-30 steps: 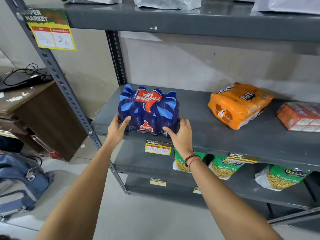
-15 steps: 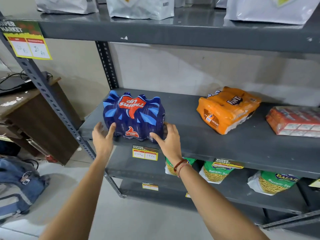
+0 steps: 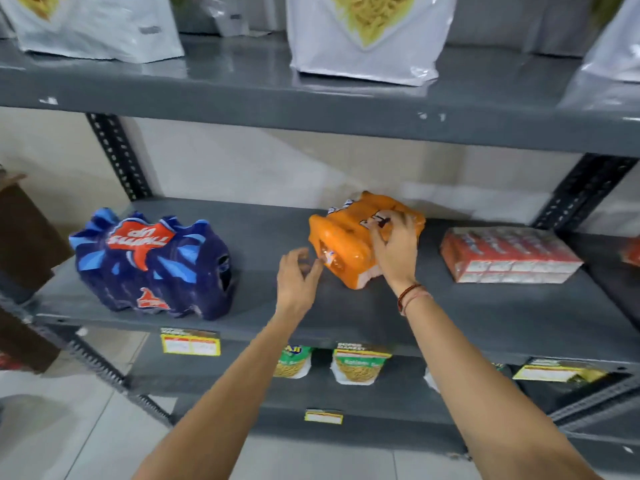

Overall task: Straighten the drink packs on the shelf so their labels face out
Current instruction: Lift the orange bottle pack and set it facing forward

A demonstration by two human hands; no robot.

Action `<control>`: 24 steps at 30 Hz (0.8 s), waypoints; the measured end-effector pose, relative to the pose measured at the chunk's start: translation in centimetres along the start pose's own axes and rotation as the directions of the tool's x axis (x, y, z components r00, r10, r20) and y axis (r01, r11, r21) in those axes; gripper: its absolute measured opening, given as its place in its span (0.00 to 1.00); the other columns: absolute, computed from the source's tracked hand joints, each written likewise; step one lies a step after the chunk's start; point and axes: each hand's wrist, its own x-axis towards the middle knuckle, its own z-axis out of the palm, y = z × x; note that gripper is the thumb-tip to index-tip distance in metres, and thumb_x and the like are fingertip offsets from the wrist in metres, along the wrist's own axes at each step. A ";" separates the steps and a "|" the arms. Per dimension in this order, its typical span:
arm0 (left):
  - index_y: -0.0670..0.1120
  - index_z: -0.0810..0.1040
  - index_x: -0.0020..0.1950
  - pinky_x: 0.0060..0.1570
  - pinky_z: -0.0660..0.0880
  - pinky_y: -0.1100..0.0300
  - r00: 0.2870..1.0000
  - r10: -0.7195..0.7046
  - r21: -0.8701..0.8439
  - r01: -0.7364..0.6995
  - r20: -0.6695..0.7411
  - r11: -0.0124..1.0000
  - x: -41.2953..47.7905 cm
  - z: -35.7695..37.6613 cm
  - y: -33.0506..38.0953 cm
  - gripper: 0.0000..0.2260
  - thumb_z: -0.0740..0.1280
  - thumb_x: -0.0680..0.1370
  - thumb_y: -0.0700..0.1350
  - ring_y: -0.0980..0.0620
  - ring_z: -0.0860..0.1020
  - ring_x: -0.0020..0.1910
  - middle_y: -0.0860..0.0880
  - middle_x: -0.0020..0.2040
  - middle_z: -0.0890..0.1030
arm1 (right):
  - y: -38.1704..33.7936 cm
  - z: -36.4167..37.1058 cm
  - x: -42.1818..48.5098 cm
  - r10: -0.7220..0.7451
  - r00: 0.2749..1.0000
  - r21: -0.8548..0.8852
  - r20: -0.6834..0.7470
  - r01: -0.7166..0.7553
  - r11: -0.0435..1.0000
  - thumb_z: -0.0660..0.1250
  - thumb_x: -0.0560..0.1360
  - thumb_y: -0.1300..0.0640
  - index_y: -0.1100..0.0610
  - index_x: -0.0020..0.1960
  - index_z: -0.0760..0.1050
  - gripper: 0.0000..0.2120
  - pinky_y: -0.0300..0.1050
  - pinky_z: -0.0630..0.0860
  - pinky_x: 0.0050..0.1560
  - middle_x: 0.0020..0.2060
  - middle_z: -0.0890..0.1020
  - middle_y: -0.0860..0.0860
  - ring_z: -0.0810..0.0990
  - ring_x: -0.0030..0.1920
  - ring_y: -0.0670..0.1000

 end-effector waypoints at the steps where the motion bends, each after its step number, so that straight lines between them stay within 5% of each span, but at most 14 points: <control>1: 0.40 0.70 0.64 0.54 0.67 0.63 0.999 -0.030 0.020 0.030 0.017 0.999 1.2 1.0 0.7 0.22 0.65 0.76 0.53 0.50 0.73 0.57 0.43 0.61 0.73 | 1.1 -0.5 1.4 0.017 1.000 -0.050 0.002 -0.017 0.999 0.65 0.75 0.51 0.63 0.54 0.75 0.16 0.52 0.70 0.60 0.54 0.78 0.62 0.72 0.59 0.61; 5: 0.45 0.66 0.69 0.59 0.70 0.55 0.953 -0.271 -0.141 0.289 0.137 0.947 4.8 5.4 2.8 0.36 0.66 0.70 0.66 0.46 0.72 0.64 0.47 0.65 0.73 | 6.4 -0.4 7.1 0.225 0.956 -0.212 0.188 -0.184 0.960 0.55 0.66 0.29 0.63 0.63 0.71 0.42 0.51 0.62 0.68 0.63 0.75 0.62 0.67 0.67 0.61; 8: 0.55 0.63 0.72 0.62 0.72 0.46 0.911 -0.379 -0.229 0.408 0.162 0.884 6.5 7.5 1.1 0.52 0.68 0.52 0.75 0.44 0.74 0.63 0.46 0.70 0.71 | 8.7 -0.3 9.1 0.351 0.885 -0.173 0.305 -0.311 0.935 0.61 0.60 0.23 0.59 0.68 0.66 0.50 0.56 0.67 0.68 0.67 0.71 0.60 0.68 0.68 0.61; 12: 0.53 0.65 0.70 0.61 0.74 0.44 0.926 -0.364 -0.267 0.378 0.103 0.887 5.8 7.8 0.9 0.42 0.70 0.60 0.66 0.43 0.75 0.62 0.46 0.68 0.73 | 8.0 -1.3 8.5 0.378 0.858 -0.028 0.349 -0.393 0.919 0.71 0.66 0.38 0.57 0.69 0.65 0.39 0.54 0.65 0.70 0.69 0.68 0.58 0.67 0.69 0.60; 16: 0.50 0.68 0.67 0.59 0.76 0.47 0.942 -0.303 -0.301 0.333 0.143 0.894 5.6 6.6 0.6 0.33 0.73 0.66 0.59 0.47 0.78 0.57 0.48 0.63 0.77 | 7.8 -2.5 5.4 0.328 0.924 0.156 0.199 -0.360 0.920 0.75 0.61 0.39 0.55 0.50 0.76 0.26 0.54 0.76 0.59 0.50 0.82 0.55 0.80 0.54 0.58; 18: 0.51 0.67 0.68 0.58 0.77 0.47 0.964 -0.211 -0.274 0.250 0.164 0.929 5.0 5.8 0.5 0.36 0.74 0.64 0.60 0.48 0.79 0.57 0.49 0.63 0.78 | 8.1 -3.0 3.1 0.343 0.931 0.247 0.123 -0.363 0.898 0.76 0.59 0.38 0.56 0.52 0.75 0.30 0.55 0.76 0.58 0.50 0.82 0.56 0.80 0.53 0.57; 21: 0.51 0.61 0.72 0.57 0.77 0.52 0.980 -0.051 -0.161 0.082 0.191 0.984 4.1 4.9 -0.1 0.38 0.74 0.67 0.56 0.51 0.78 0.58 0.52 0.64 0.76 | 7.0 -4.8 -0.5 0.354 0.927 0.236 0.122 -0.374 0.897 0.77 0.62 0.42 0.59 0.70 0.63 0.44 0.54 0.69 0.66 0.64 0.70 0.58 0.70 0.64 0.56; 24: 0.49 0.56 0.75 0.54 0.75 0.64 0.971 0.078 -0.040 -0.071 0.226 0.997 3.7 3.9 -0.5 0.40 0.73 0.69 0.51 0.54 0.74 0.60 0.53 0.66 0.73 | 7.4 -5.7 -1.8 0.332 0.930 0.130 0.156 -0.352 0.927 0.78 0.63 0.47 0.60 0.69 0.63 0.42 0.45 0.70 0.59 0.65 0.67 0.58 0.68 0.59 0.51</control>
